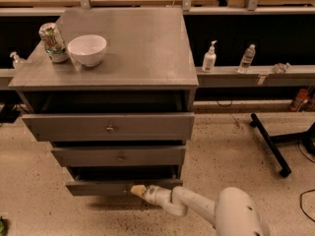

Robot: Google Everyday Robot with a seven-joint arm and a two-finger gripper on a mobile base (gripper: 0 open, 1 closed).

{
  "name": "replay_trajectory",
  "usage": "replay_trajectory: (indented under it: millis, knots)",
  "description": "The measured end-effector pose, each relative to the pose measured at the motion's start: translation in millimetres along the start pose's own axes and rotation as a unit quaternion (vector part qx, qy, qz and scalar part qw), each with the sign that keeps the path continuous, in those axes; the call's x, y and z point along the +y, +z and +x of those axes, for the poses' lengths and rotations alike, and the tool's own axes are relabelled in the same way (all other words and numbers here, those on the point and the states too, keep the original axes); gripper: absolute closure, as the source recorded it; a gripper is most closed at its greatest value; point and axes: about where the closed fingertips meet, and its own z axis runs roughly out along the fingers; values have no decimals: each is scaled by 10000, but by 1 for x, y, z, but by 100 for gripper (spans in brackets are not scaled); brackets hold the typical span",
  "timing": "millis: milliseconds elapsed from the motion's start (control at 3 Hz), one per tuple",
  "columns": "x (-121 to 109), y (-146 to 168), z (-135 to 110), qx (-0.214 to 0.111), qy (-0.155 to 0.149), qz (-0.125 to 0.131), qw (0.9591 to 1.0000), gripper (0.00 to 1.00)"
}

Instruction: Close bottom drawer

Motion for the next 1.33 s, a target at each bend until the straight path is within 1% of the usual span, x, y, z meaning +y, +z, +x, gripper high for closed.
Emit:
replay_trajectory:
  millis: [333,667,1000,1333]
  knots:
    - [-1,6,-12,-69,83,70,9999,100]
    - [-2,5,-11,-69,83,70,9999,100]
    - [-6,19,-25,-129,194,193,9995,100]
    - [-6,19,-25,-129,194,193,9995,100]
